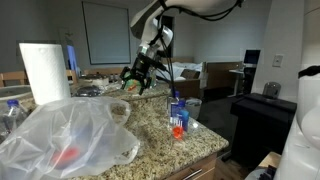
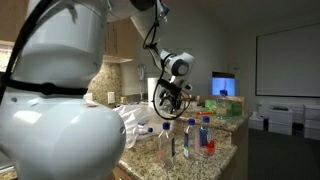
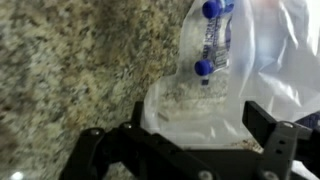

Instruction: Put five clear bottles inside the white plastic bag

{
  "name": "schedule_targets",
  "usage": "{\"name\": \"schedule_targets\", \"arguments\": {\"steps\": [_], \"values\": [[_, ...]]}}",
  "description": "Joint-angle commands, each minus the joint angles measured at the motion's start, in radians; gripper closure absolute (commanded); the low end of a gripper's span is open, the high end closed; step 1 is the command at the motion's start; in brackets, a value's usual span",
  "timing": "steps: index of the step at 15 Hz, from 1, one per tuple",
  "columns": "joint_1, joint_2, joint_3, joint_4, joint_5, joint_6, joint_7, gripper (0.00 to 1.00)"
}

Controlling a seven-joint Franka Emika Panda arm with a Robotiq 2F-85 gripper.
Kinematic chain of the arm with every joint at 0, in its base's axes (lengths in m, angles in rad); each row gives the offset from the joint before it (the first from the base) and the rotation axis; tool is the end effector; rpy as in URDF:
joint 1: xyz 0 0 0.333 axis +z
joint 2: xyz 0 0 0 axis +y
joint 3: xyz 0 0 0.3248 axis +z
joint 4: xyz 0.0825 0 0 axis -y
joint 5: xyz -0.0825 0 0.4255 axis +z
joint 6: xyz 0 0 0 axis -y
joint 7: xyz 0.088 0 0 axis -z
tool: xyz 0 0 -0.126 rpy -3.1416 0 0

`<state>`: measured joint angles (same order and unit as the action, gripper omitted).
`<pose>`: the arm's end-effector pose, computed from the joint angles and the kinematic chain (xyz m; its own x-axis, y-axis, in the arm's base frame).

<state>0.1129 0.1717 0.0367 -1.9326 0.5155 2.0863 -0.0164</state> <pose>0.6233 0.1264 0.3737 0.9944 -0.0815 -0.0675 -0.1028 -0.8964 -0.4311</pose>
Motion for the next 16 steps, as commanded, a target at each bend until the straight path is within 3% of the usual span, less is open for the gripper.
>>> {"name": "schedule_targets", "arguments": {"steps": [1, 8, 12, 16], "values": [[-0.041, -0.11, -0.02, 0.02, -0.198, -0.009, 0.013, 0.0], [-0.105, -0.275, -0.056, -0.088, -0.588, 0.177, 0.079, 0.0], [-0.147, -0.314, -0.042, -0.228, -0.875, 0.293, 0.358, 0.0], [-0.154, -0.318, -0.029, -0.334, -0.977, 0.251, 0.568, 0.0]]}}
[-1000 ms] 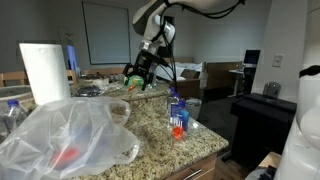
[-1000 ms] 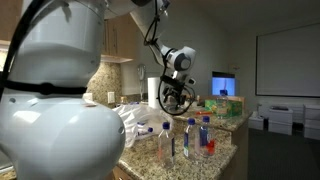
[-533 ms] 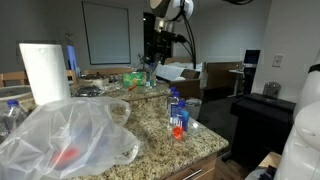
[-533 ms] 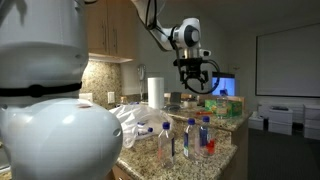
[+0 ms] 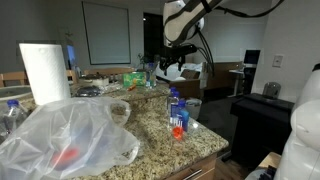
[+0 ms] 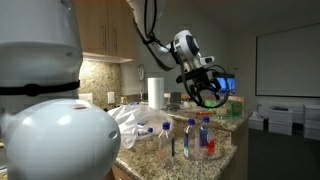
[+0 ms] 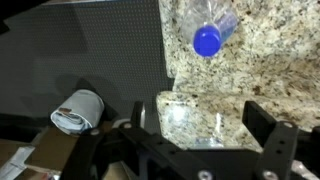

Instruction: Put five clear bottles inside the white plastic bag

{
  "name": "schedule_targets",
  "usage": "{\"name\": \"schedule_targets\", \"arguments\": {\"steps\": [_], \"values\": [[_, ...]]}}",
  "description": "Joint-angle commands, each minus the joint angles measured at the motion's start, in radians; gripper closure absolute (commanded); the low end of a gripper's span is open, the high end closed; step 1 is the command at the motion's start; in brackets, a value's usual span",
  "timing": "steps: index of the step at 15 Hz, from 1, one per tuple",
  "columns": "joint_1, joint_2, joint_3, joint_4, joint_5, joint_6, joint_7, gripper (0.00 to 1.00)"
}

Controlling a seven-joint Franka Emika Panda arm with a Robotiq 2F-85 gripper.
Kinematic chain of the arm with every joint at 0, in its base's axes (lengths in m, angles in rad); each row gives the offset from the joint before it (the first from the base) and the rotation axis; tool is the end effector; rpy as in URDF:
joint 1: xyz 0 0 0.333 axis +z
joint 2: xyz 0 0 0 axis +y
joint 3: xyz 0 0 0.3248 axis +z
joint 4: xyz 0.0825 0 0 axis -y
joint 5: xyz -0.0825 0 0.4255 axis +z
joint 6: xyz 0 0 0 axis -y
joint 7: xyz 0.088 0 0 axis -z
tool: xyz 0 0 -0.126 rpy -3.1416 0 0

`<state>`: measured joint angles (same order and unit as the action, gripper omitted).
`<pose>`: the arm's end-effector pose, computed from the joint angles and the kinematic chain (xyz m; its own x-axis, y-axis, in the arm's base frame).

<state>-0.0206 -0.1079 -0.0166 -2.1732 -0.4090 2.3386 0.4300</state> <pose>0.5798 -0.0335 0.4400 0.9237 -0.1664 0.3452 -0.2536 -0.9408 0.2250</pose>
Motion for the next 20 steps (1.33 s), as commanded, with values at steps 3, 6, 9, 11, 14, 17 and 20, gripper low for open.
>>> {"name": "schedule_targets", "arguments": {"steps": [3, 6, 9, 11, 14, 17, 20], "values": [[-0.018, -0.028, 0.017, -0.152, 0.027, 0.028, 0.183, 0.0], [-0.024, -0.022, 0.01, -0.184, 0.068, 0.071, 0.251, 0.0], [-0.038, -0.017, -0.007, -0.206, 0.11, 0.158, 0.307, 0.0], [-0.052, -0.009, -0.014, -0.212, 0.135, 0.228, 0.337, 0.0], [-0.058, 0.012, -0.02, -0.203, 0.197, 0.298, 0.316, 0.0], [-0.04, 0.043, -0.022, -0.2, 0.326, 0.352, 0.272, 0.0], [-0.03, 0.071, -0.018, -0.199, 0.418, 0.387, 0.245, 0.28]]}}
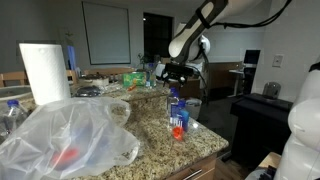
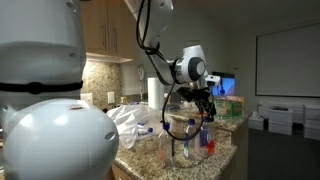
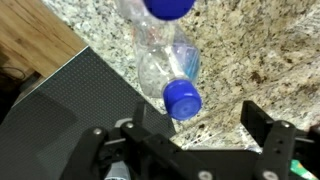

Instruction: Put five clear bottles inside the white plastic bag

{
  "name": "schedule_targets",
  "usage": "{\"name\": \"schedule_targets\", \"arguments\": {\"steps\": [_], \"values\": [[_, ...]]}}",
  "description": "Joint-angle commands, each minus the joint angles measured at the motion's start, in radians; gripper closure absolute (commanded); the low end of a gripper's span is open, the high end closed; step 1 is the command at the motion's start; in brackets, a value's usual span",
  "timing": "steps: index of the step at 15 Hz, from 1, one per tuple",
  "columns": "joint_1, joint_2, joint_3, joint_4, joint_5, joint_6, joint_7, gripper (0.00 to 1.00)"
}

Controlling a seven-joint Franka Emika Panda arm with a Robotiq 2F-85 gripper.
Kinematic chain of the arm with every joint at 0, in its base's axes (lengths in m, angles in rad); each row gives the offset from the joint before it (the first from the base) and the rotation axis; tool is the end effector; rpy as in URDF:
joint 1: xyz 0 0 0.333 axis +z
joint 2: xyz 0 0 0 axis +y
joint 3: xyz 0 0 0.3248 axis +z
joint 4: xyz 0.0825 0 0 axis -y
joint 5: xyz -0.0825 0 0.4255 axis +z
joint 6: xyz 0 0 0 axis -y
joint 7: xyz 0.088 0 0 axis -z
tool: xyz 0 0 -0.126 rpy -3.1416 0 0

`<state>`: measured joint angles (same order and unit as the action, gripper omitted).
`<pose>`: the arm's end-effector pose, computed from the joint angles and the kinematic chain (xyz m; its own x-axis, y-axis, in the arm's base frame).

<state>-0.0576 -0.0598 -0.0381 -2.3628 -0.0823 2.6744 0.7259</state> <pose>0.5598 -0.0519 0.3535 0.6706 -0.6745 0.3089 -0.6493 -0.7350 -0.1955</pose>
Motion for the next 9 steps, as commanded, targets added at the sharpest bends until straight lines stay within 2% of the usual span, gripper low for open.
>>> {"name": "schedule_targets", "arguments": {"steps": [1, 3, 9], "values": [[0.008, 0.031, 0.004, -0.01, 0.114, 0.06, -0.06, 0.3], [0.009, 0.042, 0.002, -0.011, 0.134, 0.071, -0.062, 0.44], [0.003, 0.025, -0.007, -0.002, 0.082, 0.047, -0.04, 0.83]]}}
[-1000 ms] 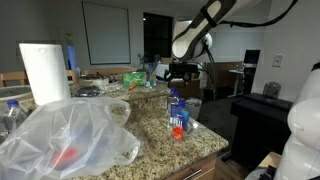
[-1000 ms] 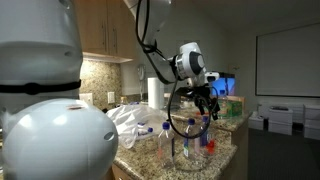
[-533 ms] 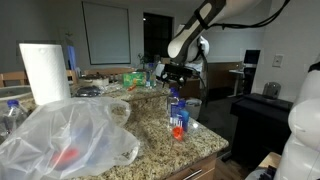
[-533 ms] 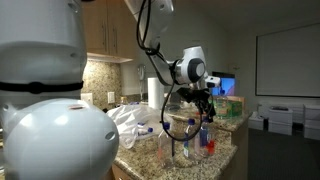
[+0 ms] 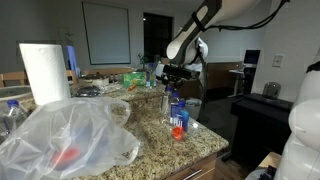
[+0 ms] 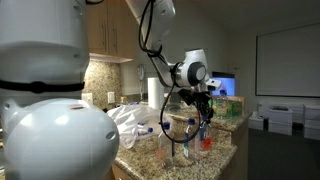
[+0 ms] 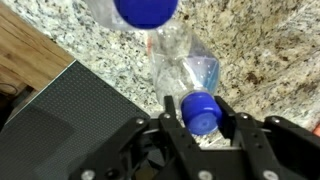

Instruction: Put five clear bottles inside the white plastic bag

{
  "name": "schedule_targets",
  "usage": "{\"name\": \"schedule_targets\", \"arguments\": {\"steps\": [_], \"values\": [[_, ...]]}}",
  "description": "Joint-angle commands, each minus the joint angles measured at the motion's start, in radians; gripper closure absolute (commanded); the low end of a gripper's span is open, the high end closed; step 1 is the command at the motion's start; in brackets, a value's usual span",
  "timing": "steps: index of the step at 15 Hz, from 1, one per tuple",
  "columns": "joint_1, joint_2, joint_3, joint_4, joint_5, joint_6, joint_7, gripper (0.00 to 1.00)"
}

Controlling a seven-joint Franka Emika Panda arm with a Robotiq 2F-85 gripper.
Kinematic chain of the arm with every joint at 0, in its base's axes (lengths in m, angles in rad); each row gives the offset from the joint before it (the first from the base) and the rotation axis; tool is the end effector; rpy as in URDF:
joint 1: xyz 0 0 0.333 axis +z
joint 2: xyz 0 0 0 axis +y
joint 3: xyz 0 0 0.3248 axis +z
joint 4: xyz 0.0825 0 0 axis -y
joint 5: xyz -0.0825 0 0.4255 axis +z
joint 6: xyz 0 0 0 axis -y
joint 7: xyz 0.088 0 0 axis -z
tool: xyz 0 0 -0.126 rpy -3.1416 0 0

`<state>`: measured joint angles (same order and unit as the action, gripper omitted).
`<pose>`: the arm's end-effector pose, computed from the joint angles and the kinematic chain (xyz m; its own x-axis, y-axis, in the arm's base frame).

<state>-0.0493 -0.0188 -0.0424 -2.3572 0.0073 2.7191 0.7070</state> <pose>0.5660 -0.0523 0.3389 0.6397 -0.7164 0.2786 -0.6736 -0.6970 -0.2459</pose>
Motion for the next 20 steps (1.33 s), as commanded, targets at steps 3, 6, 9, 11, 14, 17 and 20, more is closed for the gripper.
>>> {"name": "schedule_targets", "arguments": {"steps": [3, 6, 9, 11, 14, 17, 20], "values": [[-0.006, -0.033, -0.003, -0.004, -0.01, -0.017, -0.027, 0.9], [0.004, -0.06, 0.005, 0.019, 0.021, -0.026, -0.064, 0.9], [0.033, -0.096, 0.018, 0.057, 0.173, -0.015, -0.197, 0.9], [0.072, -0.112, 0.027, 0.087, 0.316, -0.028, -0.319, 0.9], [0.148, -0.109, 0.035, 0.113, 0.577, -0.097, -0.487, 0.9], [0.182, -0.095, 0.037, 0.104, 0.785, -0.224, -0.627, 0.9], [0.163, -0.074, 0.039, 0.095, 0.864, -0.408, -0.694, 0.9]]}}
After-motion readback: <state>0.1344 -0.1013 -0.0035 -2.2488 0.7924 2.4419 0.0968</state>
